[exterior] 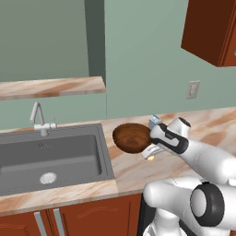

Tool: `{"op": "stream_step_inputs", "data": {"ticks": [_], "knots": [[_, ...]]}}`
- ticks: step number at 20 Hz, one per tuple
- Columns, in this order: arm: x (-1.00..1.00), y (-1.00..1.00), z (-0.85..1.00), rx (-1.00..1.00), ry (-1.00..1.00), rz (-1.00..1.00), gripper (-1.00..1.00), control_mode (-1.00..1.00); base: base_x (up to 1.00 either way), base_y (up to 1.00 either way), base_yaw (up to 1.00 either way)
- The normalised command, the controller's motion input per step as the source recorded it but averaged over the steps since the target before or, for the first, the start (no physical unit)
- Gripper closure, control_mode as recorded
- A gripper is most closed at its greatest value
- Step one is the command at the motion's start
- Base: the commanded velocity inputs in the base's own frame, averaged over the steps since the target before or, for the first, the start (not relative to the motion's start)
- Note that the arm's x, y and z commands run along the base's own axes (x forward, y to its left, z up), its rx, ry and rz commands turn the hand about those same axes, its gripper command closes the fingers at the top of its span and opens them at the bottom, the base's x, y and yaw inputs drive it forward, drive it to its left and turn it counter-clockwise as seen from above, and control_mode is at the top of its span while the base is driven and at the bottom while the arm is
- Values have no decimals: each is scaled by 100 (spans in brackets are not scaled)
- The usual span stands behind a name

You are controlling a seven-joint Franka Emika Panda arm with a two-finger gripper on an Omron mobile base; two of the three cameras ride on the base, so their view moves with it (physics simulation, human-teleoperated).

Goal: Gather the eggs and milk located in the vicinity of the sink area and place them right next to the bowl.

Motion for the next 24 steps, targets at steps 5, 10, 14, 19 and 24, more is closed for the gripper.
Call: {"op": "stream_step_inputs", "data": {"ticks": [5, 10, 14, 19, 24], "knots": [[11, 1, -29, -4, 1, -8, 100, -100, 0, 0, 0], [18, 3, -7, -3, 3, -12, 100, -100, 0, 0, 0], [15, 4, -1, 0, 1, -9, 100, -100, 0, 0, 0], [3, 1, -5, 0, 0, -3, 100, -100, 0, 0, 0], [0, 1, -5, 0, 2, -1, 100, -100, 0, 0, 0]]}}
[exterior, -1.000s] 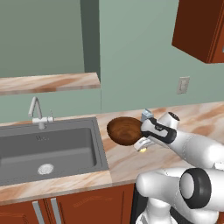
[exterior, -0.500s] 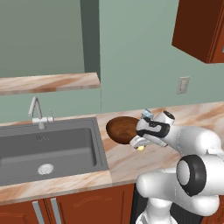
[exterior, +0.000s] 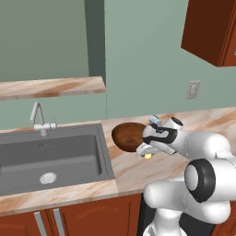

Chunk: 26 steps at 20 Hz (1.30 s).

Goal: Gather the eggs and milk located in the vicinity of the sink area and place them right next to the bowl.

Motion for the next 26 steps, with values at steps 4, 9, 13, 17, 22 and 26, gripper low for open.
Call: {"op": "stream_step_inputs", "data": {"ticks": [4, 9, 13, 17, 22, 26], "knots": [[0, 0, 0, 0, 2, 0, -100, -100, 0, 0, 0], [0, 0, 0, 0, 0, 0, -100, -100, 0, 0, 0], [-6, -1, 0, 0, 3, -1, -100, -100, 0, 0, 0], [-47, -9, 3, 0, 4, -2, -100, -100, 0, 0, 0], [-53, -34, 28, 0, 6, -3, -100, -100, 0, 0, 0], [-18, -33, 66, -4, 18, -8, -100, -100, 0, 0, 0]]}}
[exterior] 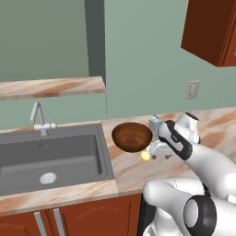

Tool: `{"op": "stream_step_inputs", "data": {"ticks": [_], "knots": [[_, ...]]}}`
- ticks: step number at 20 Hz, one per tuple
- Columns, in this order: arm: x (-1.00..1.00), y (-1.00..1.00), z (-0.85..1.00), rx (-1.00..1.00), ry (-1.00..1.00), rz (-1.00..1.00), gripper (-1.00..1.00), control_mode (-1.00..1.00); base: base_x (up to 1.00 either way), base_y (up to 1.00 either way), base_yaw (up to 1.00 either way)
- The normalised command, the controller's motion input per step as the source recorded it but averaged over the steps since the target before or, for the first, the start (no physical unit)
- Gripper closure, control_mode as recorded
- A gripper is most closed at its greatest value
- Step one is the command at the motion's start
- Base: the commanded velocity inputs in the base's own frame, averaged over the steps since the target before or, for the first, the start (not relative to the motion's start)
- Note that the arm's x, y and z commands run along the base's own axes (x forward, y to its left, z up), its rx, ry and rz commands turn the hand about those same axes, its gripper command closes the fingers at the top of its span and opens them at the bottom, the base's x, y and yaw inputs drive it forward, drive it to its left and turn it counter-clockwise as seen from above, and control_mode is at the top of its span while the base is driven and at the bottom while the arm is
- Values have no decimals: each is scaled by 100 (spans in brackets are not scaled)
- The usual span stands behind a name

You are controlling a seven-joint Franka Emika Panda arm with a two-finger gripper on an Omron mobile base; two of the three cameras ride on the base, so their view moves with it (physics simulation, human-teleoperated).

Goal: Gather the eggs and milk located in the vicinity of the sink area and place them right next to the bowl.

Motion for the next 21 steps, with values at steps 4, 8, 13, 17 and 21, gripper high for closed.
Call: {"op": "stream_step_inputs", "data": {"ticks": [4, 8, 13, 17, 21], "knots": [[0, -7, 85, -11, 22, -13, -100, -100, 0, 0, 0], [-12, -5, 79, -7, 24, -11, -100, -100, 0, 0, 0], [-44, 0, 57, -3, 16, -5, -100, -100, 0, 0, 0], [-75, 0, 16, 0, 0, 0, -100, -100, 0, 0, 0], [-38, 0, 0, 0, -2, 0, -100, -100, 0, 0, 0]]}}
